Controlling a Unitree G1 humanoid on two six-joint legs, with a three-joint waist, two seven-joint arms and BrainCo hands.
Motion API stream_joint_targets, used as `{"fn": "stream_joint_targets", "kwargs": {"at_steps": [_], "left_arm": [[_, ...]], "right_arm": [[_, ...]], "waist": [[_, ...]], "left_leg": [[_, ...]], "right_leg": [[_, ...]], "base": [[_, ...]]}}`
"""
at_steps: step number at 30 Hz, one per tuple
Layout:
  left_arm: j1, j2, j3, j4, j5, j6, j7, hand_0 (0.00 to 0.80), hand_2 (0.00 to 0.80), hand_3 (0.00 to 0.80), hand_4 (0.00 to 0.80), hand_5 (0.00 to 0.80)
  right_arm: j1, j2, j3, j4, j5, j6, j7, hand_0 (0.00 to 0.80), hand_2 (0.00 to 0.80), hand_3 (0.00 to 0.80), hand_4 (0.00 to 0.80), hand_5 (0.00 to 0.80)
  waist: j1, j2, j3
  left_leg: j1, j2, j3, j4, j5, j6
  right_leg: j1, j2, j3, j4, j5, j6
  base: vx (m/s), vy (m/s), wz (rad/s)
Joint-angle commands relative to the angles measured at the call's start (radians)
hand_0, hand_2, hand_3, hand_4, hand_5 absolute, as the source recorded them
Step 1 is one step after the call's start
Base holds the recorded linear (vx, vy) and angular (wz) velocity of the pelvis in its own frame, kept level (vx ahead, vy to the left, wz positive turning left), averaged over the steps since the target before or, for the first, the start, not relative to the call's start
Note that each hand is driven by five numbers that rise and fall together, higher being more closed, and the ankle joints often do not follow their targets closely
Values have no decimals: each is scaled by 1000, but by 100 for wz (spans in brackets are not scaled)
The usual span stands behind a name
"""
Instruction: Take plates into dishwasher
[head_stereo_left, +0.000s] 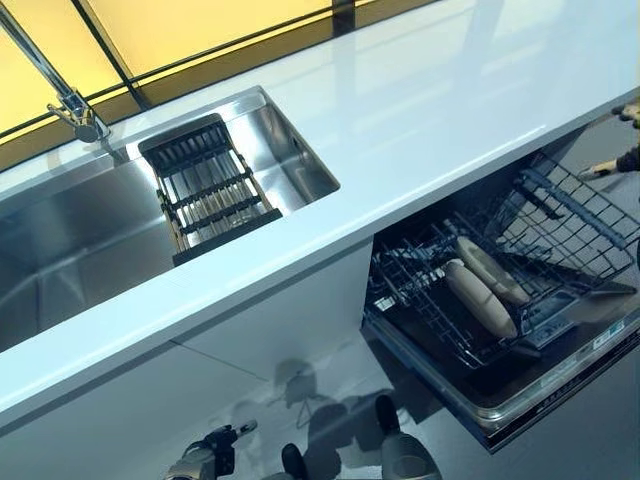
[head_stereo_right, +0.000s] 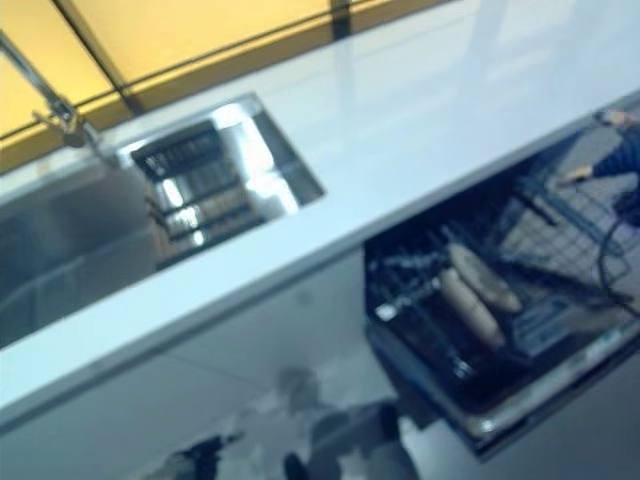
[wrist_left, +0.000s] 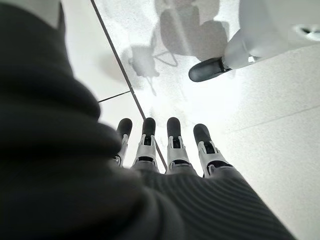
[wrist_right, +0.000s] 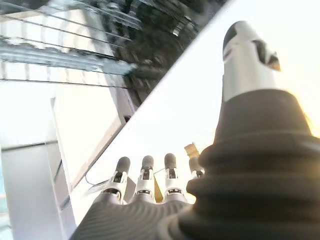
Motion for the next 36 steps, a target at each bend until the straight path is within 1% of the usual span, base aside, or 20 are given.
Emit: {"fn": "stream_joint_targets", "kwargs": {"at_steps": [1,5,6,8,9,10,13,14,17,18,20,23,24,25,27,29,31,32,34,36], "left_arm": [[-14,73,-13,75,-5,-19,4,0,0,0,0,0],[-8,67,-6,92,48,-57,-6,0,0,0,0,0],[-10,67,-3,94,52,-71,-6,0,0,0,0,0],[-18,82,4,88,67,-64,0,0,0,0,0,0],[-19,86,5,85,69,-62,1,0,0,0,0,0],[-26,101,5,64,48,-46,18,0,0,0,0,0],[-37,138,19,57,-27,-28,31,0,0,0,0,0],[-36,150,31,63,-45,-30,27,0,0,0,0,0],[-20,165,89,92,-88,-52,18,0,0,0,0,0],[-23,167,107,110,-119,-61,13,0,0,0,0,0],[-48,166,163,133,-260,-41,17,0,0,0,0,0],[-92,163,207,140,-400,-20,40,0,0,0,0,0],[-94,161,207,141,-407,-22,41,0,0,0,0,0],[-88,136,208,139,-441,-35,41,0,0,0,0,0],[-60,90,231,117,-408,-43,41,0,0,0,0,0],[-46,64,240,125,-413,-65,35,0,0,0,0,0],[-58,57,230,134,-398,-65,8,0,0,0,0,0],[-53,48,224,128,-381,-68,6,0,0,0,0,0],[-53,49,190,117,-344,-75,16,0,0,0,0,0],[-54,72,167,121,-347,-84,-10,0,0,0,0,0]], "right_arm": [[-17,-14,3,90,136,50,-26,0,0,0,0,0],[173,2,-198,133,252,102,0,0,0,0,0,0],[336,33,-316,149,307,87,-7,0,0,0,0,0],[536,120,-460,118,305,33,-20,0,0,0,0,0],[569,139,-483,111,306,24,-23,0,0,0,0,0],[660,213,-540,108,324,-25,-17,0,0,0,0,0],[716,339,-547,125,308,-44,-19,0,0,0,0,0],[734,373,-551,140,344,-25,-24,0,0,0,0,0],[766,488,-546,286,416,-61,-50,0,0,0,0,0],[761,522,-543,363,447,-80,-57,0,0,0,0,0],[719,586,-531,494,530,-111,-92,0,0,0,0,0],[665,651,-486,557,605,-129,-135,0,0,0,0,0],[664,657,-484,559,613,-131,-139,0,0,0,0,0],[663,680,-484,577,673,-122,-124,0,0,0,0,0],[670,694,-503,596,682,-99,-93,0,0,0,0,0],[662,689,-493,615,662,-88,-93,0,0,0,0,0],[636,663,-504,643,667,-82,-113,0,0,0,0,0],[627,660,-512,645,661,-90,-131,0,0,0,0,0],[622,668,-522,637,736,-116,-171,0,0,0,0,0],[610,667,-539,640,787,-130,-199,0,0,0,0,0]], "waist": [[8,-85,-70],[-7,-93,-66],[-26,-94,-47],[-39,-108,-26],[-41,-110,-20],[-58,-102,10],[-59,-88,53],[-52,-81,60],[11,-61,53],[44,-64,49],[122,-92,40],[177,-90,69],[179,-87,72],[184,-73,83],[189,-76,92],[186,-100,89],[167,-114,88],[160,-101,84],[149,-55,83],[151,-34,98]], "left_leg": [[13,22,-60,-2,-26,-7],[51,27,-24,5,-32,-1],[31,6,-26,78,-62,13],[11,-19,-16,127,-93,30],[9,-21,-10,128,-95,31],[10,-22,7,102,-91,35],[5,-9,19,35,-50,48],[-2,-3,18,12,-32,54],[-58,26,2,8,5,64],[-100,38,-10,27,19,65],[-232,74,-27,119,32,40],[-346,160,-51,150,108,-11],[-351,167,-57,147,118,-17],[-348,196,-78,82,182,-49],[-346,193,-128,62,207,-52],[-323,144,-205,184,107,-15],[-316,93,-201,413,-3,10],[-270,73,-194,363,-54,27],[-195,82,-161,188,-5,22],[-193,57,-202,182,1,14]], "right_leg": [[37,-26,-25,3,-24,19],[46,-27,-18,26,-34,15],[44,-31,14,51,-35,18],[35,-51,36,9,14,44],[25,-54,39,3,26,51],[-29,-58,53,3,57,72],[-75,-64,36,89,45,78],[-86,-72,29,155,27,76],[-98,-119,-39,332,-4,48],[-63,-137,-57,328,-23,36],[57,-164,-139,167,-59,30],[89,-121,-190,124,-124,57],[90,-116,-196,125,-128,55],[88,-76,-208,124,-146,43],[105,-45,-183,116,-167,16],[90,-52,-146,112,-152,-10],[46,-74,-154,131,-137,-30],[16,-78,-166,170,-139,-24],[-29,-68,-188,231,-147,-22],[-44,-74,-174,236,-137,-21]], "base": [[14,77,1],[49,143,0],[83,162,-5],[-6,93,-8],[-240,101,-31],[-355,93,-55],[-424,2,-85],[-423,-123,-91],[-432,-302,-83],[-486,-631,-69],[-571,-779,-51],[-480,-563,-33],[-351,-493,-16],[-221,-345,5],[-203,-270,28],[-170,-96,-14],[-235,-23,-42],[-167,98,-14],[-118,104,1],[-137,44,18]]}}
